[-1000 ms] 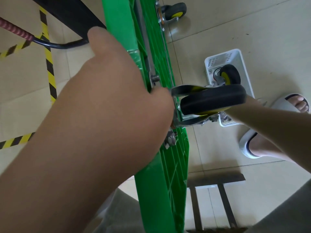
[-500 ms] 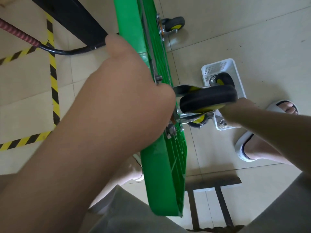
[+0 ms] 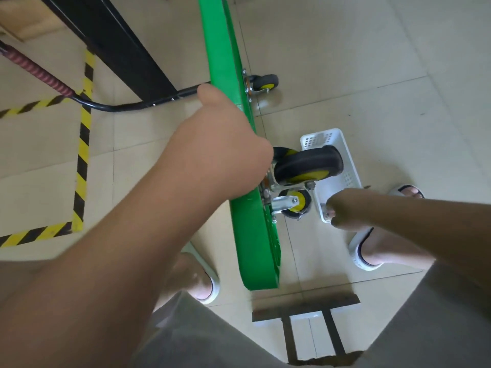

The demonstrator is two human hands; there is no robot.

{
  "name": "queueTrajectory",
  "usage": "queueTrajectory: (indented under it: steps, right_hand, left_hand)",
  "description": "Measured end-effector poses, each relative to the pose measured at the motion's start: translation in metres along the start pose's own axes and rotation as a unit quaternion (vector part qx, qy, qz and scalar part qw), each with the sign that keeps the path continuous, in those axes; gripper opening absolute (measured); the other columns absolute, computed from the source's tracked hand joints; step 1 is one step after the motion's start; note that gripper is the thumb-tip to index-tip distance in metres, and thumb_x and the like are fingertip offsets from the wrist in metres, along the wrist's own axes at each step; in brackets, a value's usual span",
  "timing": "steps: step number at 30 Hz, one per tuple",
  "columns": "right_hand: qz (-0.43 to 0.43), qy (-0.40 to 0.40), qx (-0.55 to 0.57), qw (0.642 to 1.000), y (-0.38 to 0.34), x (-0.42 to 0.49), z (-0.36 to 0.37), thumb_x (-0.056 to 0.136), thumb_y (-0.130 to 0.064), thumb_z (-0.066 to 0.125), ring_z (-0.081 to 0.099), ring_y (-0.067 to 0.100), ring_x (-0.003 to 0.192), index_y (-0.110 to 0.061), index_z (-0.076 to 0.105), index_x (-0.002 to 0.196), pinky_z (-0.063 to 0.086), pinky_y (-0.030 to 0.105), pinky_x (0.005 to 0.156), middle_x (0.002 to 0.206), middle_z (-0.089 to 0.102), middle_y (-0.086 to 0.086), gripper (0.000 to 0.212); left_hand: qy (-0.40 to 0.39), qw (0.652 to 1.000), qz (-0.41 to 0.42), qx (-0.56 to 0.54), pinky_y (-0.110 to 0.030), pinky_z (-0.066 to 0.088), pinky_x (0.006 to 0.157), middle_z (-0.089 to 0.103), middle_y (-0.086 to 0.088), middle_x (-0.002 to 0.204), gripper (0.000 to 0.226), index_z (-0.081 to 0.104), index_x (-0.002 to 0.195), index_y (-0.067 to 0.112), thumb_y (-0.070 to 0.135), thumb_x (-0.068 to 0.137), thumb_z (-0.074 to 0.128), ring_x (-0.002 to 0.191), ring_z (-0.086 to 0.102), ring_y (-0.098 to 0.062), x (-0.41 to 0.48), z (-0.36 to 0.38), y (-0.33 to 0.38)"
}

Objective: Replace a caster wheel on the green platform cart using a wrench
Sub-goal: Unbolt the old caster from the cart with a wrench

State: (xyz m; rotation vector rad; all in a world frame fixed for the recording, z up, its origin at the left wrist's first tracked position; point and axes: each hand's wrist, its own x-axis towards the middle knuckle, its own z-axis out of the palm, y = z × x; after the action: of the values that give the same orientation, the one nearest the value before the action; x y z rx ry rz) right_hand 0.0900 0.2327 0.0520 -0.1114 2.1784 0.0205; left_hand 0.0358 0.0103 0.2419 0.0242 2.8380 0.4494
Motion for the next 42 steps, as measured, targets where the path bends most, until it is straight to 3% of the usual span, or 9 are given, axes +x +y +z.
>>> queueTrajectory:
  steps: [6,10,13,14,18,27,35,38,42]
  right_hand:
    - [-0.039,0.020,0.045,0.998,-0.021,-0.059,-0.028,0.094,-0.030,0.049,0.061,0.021,0.109,-0.028,0.068,0.115,0.051,0.032,0.094,0.119,0.065,-0.003,0.028]
    - [-0.065,0.049,0.085,0.993,-0.036,-0.092,-0.044,0.097,-0.029,0.050,0.066,0.027,0.103,-0.013,0.070,0.107,0.055,0.036,0.092,0.109,0.071,0.007,0.028]
    - [-0.092,0.095,0.147,0.980,-0.048,-0.117,-0.059,0.099,-0.033,0.052,0.068,0.023,0.092,-0.016,0.072,0.099,0.046,0.009,0.076,0.096,0.073,0.005,0.027]
    - [-0.103,0.108,0.179,0.973,-0.050,-0.124,-0.063,0.098,-0.034,0.053,0.069,0.017,0.086,-0.020,0.073,0.096,0.045,0.009,0.073,0.091,0.073,-0.001,0.024]
    - [-0.144,0.131,0.334,0.922,-0.063,-0.142,-0.075,0.100,-0.037,0.054,0.071,0.000,0.070,-0.025,0.073,0.090,0.057,0.024,0.071,0.082,0.075,-0.015,0.025]
    - [-0.128,0.130,0.554,0.812,-0.089,-0.140,-0.077,0.102,-0.049,0.050,0.074,0.019,0.070,-0.016,0.076,0.087,0.056,0.031,0.064,0.075,0.078,0.000,0.045]
    - [-0.138,0.186,0.545,0.806,-0.092,-0.137,-0.073,0.100,-0.043,0.059,0.073,0.016,0.067,-0.013,0.075,0.079,0.055,0.034,0.065,0.074,0.076,-0.003,0.040]
    - [-0.149,0.190,0.548,0.801,-0.090,-0.138,-0.071,0.098,-0.037,0.063,0.075,0.015,0.068,-0.016,0.076,0.083,0.053,0.027,0.064,0.078,0.077,-0.005,0.029]
    - [-0.176,0.204,0.550,0.790,-0.087,-0.139,-0.069,0.094,-0.028,0.069,0.076,0.014,0.069,-0.026,0.075,0.093,0.055,0.031,0.067,0.082,0.078,-0.005,0.006]
  left_hand:
    - [-0.034,0.998,-0.031,-0.038,-0.031,0.027,0.045,0.046,-0.005,0.081,0.039,0.028,0.117,0.009,0.021,0.095,0.058,0.064,0.049,-0.017,-0.004,-0.008,0.010]
    - [-0.041,0.998,-0.038,-0.036,-0.031,0.026,0.044,0.047,-0.010,0.086,0.035,0.026,0.113,0.008,0.018,0.096,0.055,0.061,0.046,-0.017,-0.007,-0.009,0.013]
    - [-0.043,0.997,-0.042,-0.039,-0.031,0.025,0.044,0.050,-0.011,0.092,0.044,0.028,0.127,0.004,0.019,0.096,0.055,0.061,0.046,-0.017,-0.007,-0.009,0.013]
    - [-0.043,0.997,-0.043,-0.039,-0.032,0.025,0.044,0.050,-0.011,0.093,0.045,0.028,0.128,0.003,0.019,0.096,0.055,0.061,0.045,-0.017,-0.007,-0.009,0.013]
    - [-0.041,0.997,-0.044,-0.041,-0.032,0.025,0.044,0.050,-0.010,0.091,0.042,0.029,0.123,0.005,0.019,0.095,0.055,0.060,0.045,-0.018,-0.006,-0.009,0.014]
    - [-0.045,0.997,-0.043,-0.034,-0.030,0.028,0.043,0.057,-0.015,0.107,0.040,0.029,0.122,0.008,0.018,0.096,0.056,0.063,0.050,-0.017,-0.007,-0.009,0.014]
    - [-0.038,0.998,-0.036,-0.042,-0.027,0.029,0.040,0.062,-0.016,0.115,0.036,0.029,0.114,0.013,0.020,0.094,0.057,0.063,0.051,-0.018,-0.007,-0.008,0.011]
    - [-0.039,0.997,-0.037,-0.050,-0.026,0.031,0.041,0.062,-0.014,0.114,0.037,0.029,0.117,0.012,0.020,0.095,0.058,0.067,0.056,-0.018,-0.007,-0.008,0.010]
    - [-0.039,0.997,-0.037,-0.050,-0.027,0.033,0.043,0.060,-0.012,0.112,0.038,0.030,0.120,0.011,0.020,0.095,0.058,0.072,0.061,-0.022,-0.006,-0.007,0.010]
